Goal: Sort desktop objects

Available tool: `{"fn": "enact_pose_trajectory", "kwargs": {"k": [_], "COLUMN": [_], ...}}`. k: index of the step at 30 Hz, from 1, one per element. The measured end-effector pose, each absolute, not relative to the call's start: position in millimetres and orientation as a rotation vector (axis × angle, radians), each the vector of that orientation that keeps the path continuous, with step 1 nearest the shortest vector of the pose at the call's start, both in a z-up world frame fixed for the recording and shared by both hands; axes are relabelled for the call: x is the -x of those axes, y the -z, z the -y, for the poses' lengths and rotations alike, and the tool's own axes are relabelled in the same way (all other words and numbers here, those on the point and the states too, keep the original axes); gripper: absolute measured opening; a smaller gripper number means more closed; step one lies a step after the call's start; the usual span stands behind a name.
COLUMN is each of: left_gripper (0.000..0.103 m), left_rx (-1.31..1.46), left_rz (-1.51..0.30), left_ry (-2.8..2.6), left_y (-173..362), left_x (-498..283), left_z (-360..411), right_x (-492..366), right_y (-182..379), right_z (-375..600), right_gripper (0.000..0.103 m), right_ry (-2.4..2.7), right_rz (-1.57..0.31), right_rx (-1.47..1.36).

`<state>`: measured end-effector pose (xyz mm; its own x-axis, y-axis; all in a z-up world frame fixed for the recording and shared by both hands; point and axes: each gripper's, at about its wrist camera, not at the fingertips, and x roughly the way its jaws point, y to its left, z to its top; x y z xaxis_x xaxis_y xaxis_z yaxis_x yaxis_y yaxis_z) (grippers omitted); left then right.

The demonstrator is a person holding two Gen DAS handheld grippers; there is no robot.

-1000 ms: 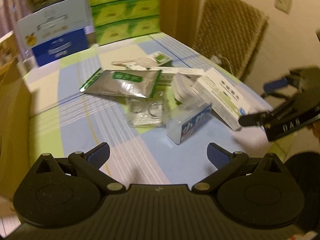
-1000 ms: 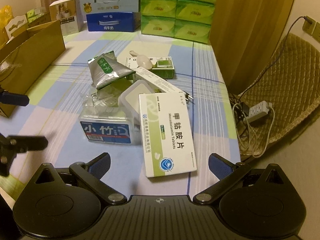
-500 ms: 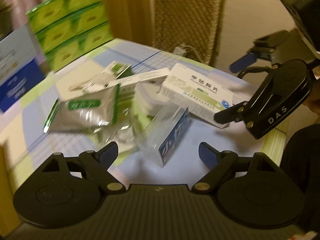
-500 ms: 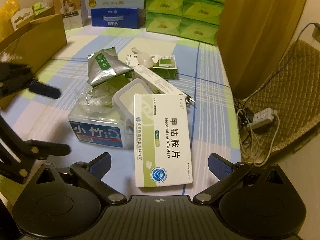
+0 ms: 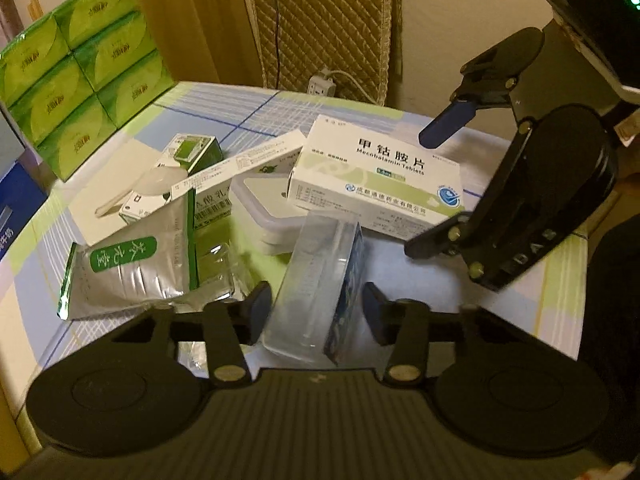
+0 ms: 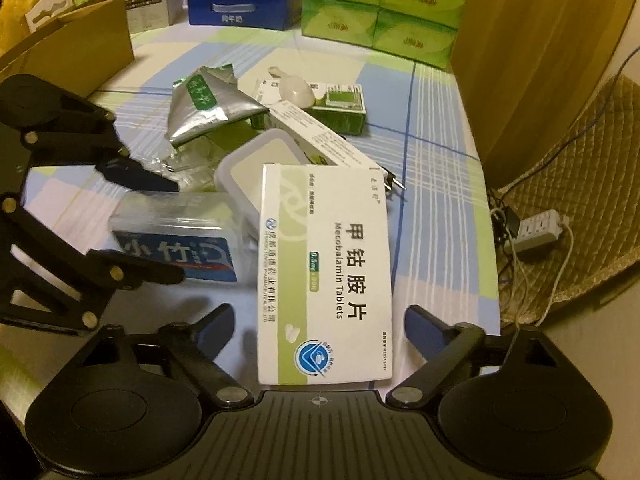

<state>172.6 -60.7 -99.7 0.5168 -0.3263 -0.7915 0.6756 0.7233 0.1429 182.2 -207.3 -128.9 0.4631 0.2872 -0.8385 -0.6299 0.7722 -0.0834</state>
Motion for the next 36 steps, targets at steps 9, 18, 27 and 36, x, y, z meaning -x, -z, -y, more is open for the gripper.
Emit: {"fn": "enact_pose_trajectory", "kwargs": {"k": [9, 18, 27, 36], "left_gripper": [0.026, 0.026, 0.036, 0.038], "left_rx": [-0.393, -0.312, -0.246, -0.180], "left_rz": [-0.880, -0.931, -0.939, -0.916], "left_ry": [0.570, 0.438, 0.374, 0.343], "left_y": [96, 88, 93, 99], "left_x": [-143, -99, -78, -84], "left_z": [44, 25, 13, 12], "right_x": [-177, -139, -105, -108], "right_y": [127, 115, 116, 124], "right_z": [204, 197, 188, 187], "right_gripper": [0.068, 0.068, 0.068, 0.080], "right_ry": [-0.564, -0.575, -0.617, -0.596], "right_rz": [-0.978, -1.013, -1.027, -1.019], "right_rx": [0.382, 0.349, 0.356, 0.326]}}
